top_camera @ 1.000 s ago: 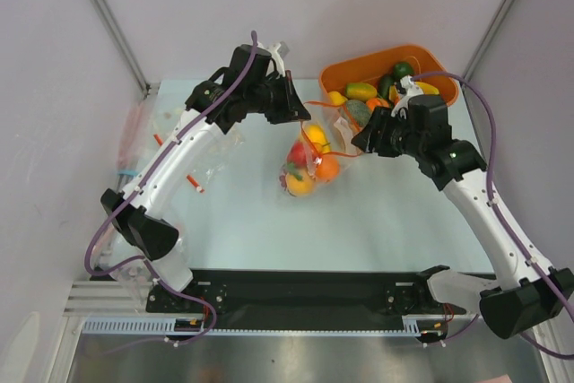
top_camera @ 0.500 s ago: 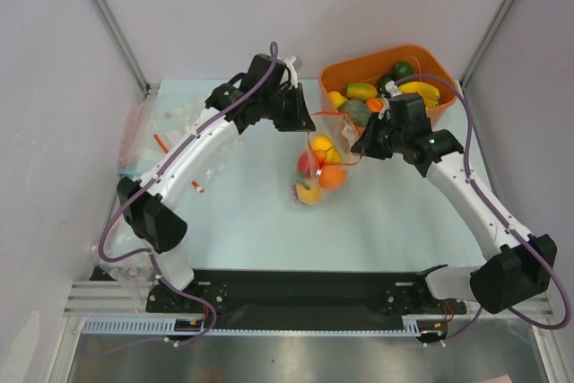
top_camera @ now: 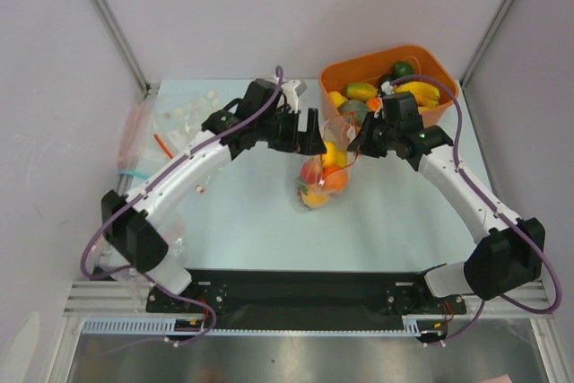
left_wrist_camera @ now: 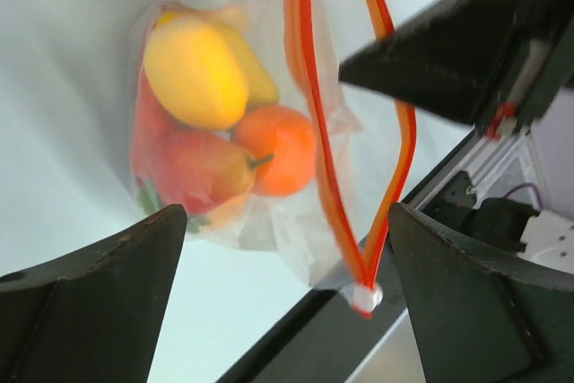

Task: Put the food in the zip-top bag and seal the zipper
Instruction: Adjust the zipper food storage bag at the center of the board.

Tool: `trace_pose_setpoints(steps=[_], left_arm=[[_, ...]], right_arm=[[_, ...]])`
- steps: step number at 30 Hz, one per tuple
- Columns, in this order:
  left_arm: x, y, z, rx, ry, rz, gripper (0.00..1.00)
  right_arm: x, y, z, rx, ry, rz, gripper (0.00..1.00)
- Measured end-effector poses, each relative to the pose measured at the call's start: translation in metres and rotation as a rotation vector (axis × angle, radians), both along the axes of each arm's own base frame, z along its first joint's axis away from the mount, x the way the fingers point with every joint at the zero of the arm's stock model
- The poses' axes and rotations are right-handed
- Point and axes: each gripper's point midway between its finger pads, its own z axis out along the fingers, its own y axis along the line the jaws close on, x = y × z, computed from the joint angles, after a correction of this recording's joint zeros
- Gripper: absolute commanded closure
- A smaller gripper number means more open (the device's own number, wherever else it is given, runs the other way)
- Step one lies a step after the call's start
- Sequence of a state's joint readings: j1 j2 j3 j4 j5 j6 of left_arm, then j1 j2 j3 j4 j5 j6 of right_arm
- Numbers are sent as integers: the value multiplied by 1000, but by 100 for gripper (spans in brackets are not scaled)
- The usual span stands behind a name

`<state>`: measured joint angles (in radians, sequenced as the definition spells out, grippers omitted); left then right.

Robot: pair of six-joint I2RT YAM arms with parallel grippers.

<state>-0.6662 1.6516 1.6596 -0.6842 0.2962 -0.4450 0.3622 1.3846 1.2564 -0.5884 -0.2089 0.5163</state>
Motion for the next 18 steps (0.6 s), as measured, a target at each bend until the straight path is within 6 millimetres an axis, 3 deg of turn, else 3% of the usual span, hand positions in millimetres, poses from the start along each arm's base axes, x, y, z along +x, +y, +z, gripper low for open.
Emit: trace_pose_setpoints(steps=[3, 7, 13, 18], left_arm=[[-23, 12, -1, -10, -53, -31, 1], [-57, 20, 14, -65, -225, -101, 1], [-95, 13, 38, -144, -505, -208, 5], [-101, 8, 14, -93, -657, -252, 7]], right_arm=[[1, 1, -1, 5, 5, -5, 100], [2, 0, -4, 8, 18, -14, 100], [2, 1, -5, 17, 31, -26, 100], [2, 1, -5, 26, 38, -38, 100]])
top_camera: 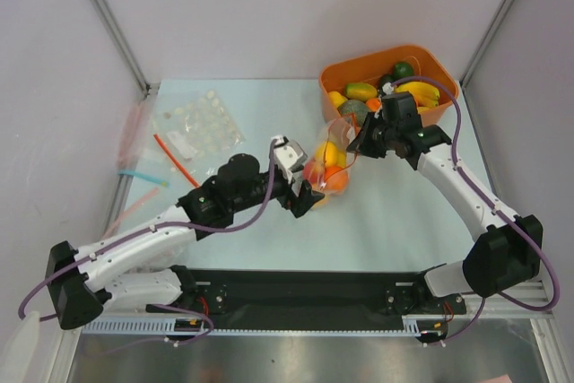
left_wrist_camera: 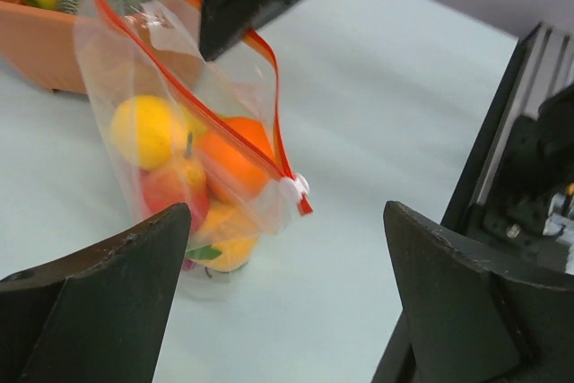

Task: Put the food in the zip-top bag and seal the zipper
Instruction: Adjust the zipper food storage bag at the center of the board.

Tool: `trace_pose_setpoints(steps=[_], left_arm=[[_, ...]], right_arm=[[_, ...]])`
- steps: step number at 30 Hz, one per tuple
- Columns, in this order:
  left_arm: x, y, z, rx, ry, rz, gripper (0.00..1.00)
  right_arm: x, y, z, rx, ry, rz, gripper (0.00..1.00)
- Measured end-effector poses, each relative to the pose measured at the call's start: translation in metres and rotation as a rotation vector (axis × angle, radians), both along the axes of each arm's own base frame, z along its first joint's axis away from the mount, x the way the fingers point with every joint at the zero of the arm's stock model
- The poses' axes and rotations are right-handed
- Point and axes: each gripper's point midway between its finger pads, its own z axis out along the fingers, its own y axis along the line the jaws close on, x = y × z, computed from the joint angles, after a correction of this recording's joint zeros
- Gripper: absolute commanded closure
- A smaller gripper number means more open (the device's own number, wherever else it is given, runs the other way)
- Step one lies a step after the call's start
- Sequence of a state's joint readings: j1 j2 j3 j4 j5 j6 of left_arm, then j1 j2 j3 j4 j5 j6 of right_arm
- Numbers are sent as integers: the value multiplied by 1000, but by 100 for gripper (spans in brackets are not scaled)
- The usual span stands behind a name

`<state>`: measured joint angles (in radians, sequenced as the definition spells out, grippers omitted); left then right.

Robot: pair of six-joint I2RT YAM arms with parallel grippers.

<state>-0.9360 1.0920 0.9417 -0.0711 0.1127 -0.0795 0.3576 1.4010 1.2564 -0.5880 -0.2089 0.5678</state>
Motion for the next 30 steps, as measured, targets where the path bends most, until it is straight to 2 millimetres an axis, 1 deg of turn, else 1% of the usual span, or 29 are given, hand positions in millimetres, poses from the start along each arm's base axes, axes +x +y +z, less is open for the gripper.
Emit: trace_pose_setpoints(steps=[2, 4, 7, 10, 13, 16, 25, 30], left_arm=[[-3, -1, -15, 38, -48, -18, 9], [-4, -1, -25, 67, -85, -27, 13], [3, 0, -28, 73, -139, -11, 16], [9, -1, -26, 64, -185, 5, 18], [14, -6, -25, 58, -211, 8, 20], [17, -11, -29, 62, -220, 1, 20], [16, -16, -41, 72, -224, -30, 19], [13, -19, -54, 88, -207, -52, 18]], right_arm=[[0, 0, 0, 4, 3, -5, 100], [0, 0, 0, 7, 6, -9, 100], [0, 1, 0, 12, 10, -16, 100], [0, 1, 1, 16, 13, -20, 100], [0, 1, 1, 19, 15, -25, 100], [1, 0, 0, 19, 17, -33, 100], [1, -1, 0, 17, 23, -47, 100], [1, -2, 0, 15, 23, -53, 100]])
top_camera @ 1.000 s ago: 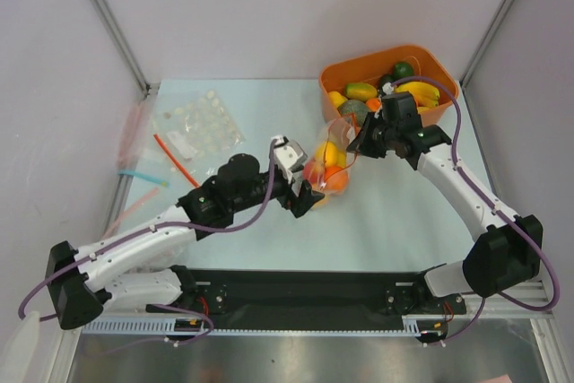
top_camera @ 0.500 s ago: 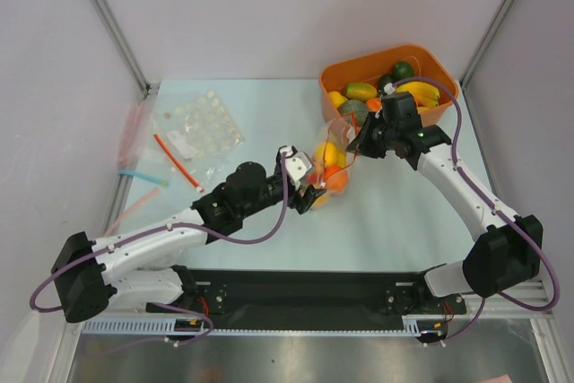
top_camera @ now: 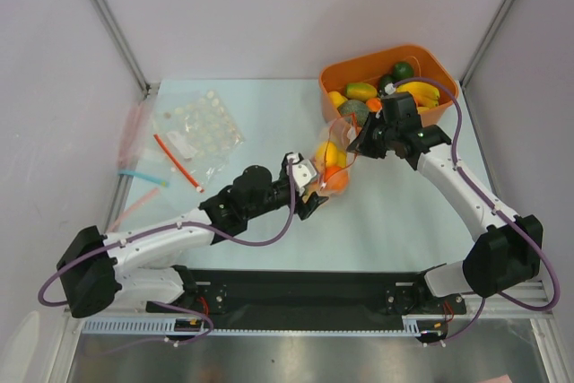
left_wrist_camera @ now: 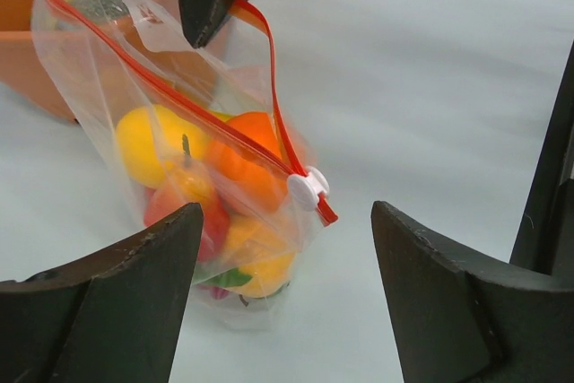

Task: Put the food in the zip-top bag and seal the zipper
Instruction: Adjust the zipper food storage bag at the center of the board.

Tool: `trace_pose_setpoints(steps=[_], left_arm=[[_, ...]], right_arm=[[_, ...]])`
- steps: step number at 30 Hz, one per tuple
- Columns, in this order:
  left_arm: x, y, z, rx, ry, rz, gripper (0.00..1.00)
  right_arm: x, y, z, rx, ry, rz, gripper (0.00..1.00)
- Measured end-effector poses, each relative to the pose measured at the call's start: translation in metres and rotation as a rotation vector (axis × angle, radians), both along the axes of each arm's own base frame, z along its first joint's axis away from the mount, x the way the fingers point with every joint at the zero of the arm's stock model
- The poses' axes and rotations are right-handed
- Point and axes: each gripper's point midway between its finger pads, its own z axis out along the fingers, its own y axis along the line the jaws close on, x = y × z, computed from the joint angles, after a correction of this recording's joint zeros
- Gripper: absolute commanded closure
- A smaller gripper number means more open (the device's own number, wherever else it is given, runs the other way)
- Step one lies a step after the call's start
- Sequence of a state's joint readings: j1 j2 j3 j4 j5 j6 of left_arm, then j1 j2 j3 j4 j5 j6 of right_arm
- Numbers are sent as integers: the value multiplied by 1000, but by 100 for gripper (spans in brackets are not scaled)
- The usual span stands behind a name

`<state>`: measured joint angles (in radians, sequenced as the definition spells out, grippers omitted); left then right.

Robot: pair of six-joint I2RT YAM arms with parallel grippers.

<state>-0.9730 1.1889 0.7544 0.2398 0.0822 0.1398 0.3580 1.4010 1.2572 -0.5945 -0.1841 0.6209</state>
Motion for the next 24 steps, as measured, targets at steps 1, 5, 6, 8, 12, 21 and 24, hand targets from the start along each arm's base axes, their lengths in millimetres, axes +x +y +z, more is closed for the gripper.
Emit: trace_pose_setpoints(steps=[1, 5, 6, 8, 12, 21, 24], left_arm=[[0, -1, -3, 4, 4, -3, 19], [0, -2, -15, 24, 21, -7, 40], [0, -3, -17, 27, 26, -7, 45], [1, -4, -21, 35, 25, -8, 53], [3, -7, -27, 42, 31, -6, 64], [8, -17, -30, 54, 42, -18, 100], [6, -17, -27, 51, 41, -26, 100]], right_arm=[[0, 0, 0, 0, 0, -1, 100], [0, 0, 0, -2, -1, -3, 100], [0, 0, 0, -2, -1, -3, 100], [0, 0, 0, -2, -1, -3, 100], [1, 0, 1, -1, -2, -3, 100], [1, -2, 2, -8, -5, -7, 57], [1, -2, 5, -22, -23, 22, 49]])
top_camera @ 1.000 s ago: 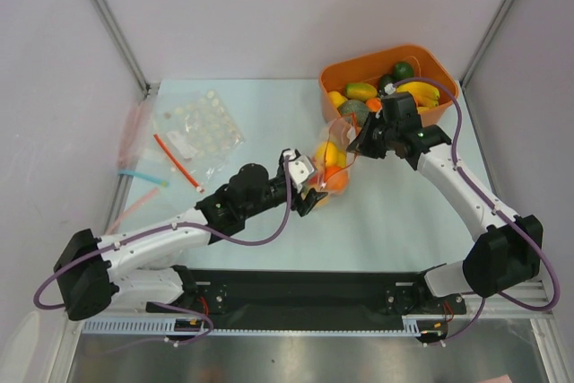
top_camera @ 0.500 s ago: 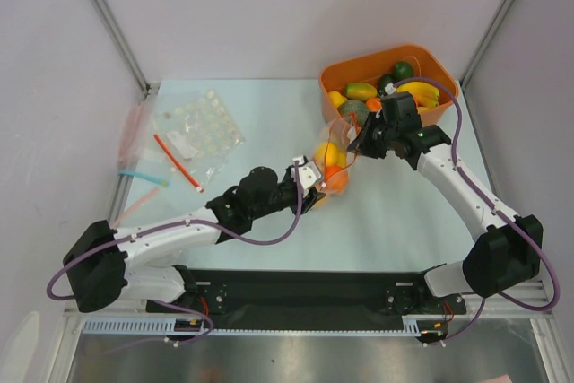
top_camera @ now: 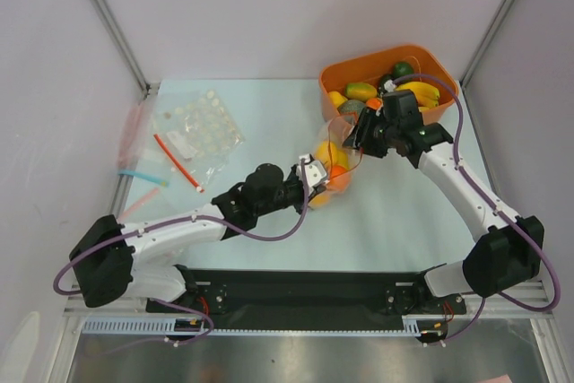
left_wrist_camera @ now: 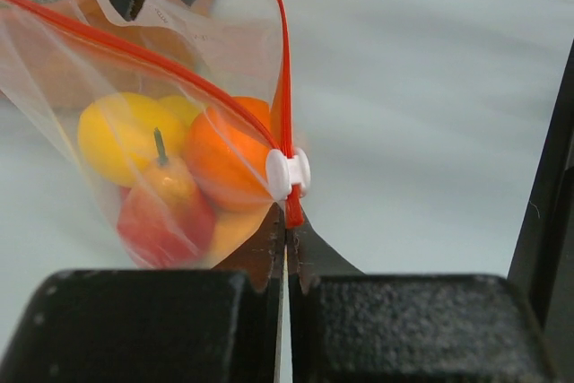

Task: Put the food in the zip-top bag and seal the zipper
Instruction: Adjust the zipper food storage bag at the center of the board, then zip the zipper food storage bag at the center of the board.

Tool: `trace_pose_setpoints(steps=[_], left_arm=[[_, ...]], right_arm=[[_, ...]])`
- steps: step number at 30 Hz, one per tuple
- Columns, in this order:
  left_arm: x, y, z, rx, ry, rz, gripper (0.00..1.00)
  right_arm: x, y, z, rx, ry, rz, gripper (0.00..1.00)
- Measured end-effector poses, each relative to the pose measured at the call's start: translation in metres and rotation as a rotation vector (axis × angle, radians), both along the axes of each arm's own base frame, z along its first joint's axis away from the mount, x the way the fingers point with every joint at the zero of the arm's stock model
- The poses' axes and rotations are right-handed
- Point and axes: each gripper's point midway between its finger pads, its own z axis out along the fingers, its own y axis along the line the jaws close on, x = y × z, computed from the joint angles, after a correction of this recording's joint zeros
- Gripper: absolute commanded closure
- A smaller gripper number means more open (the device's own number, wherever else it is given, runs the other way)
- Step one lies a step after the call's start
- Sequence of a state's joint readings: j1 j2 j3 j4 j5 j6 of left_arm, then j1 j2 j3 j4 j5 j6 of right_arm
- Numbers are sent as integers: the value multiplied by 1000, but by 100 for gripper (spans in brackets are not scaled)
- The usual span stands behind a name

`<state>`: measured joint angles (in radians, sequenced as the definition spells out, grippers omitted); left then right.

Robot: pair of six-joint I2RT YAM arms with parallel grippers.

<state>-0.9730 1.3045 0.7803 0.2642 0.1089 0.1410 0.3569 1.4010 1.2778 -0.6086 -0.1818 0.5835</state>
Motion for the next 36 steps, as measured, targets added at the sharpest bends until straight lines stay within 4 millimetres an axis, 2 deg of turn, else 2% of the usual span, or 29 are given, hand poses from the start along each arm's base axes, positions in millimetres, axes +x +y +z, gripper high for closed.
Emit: trace_pose_setpoints(steps=[7, 11, 18, 20, 24, 25, 29, 33, 36], left_arm=[[-11, 10, 11, 11, -8, -26, 100], [-14, 13, 16, 4, -11, -30, 100], [-13, 26, 16, -7, 3, -6, 100], [-13, 31, 15, -14, 12, 3, 100], [-16, 39, 12, -29, 28, 10, 100], [-17, 40, 12, -33, 31, 9, 100], [-18, 42, 12, -37, 33, 7, 100], [-19, 44, 13, -37, 32, 9, 100], [-20, 45, 15, -36, 28, 7, 100]], right_arm=[[0, 1, 24, -21, -66, 84, 36], [-5, 1, 47, -29, -144, 144, 39], [-40, 3, 87, -57, -445, 356, 43], [-54, 8, 97, -48, -557, 448, 43], [-75, 25, 112, -39, -751, 667, 52], [-78, 30, 114, -35, -788, 726, 53], [-90, 53, 106, -26, -874, 950, 39], [-111, 75, 91, -25, -951, 1182, 38], [-128, 84, 88, -30, -1022, 1298, 43]])
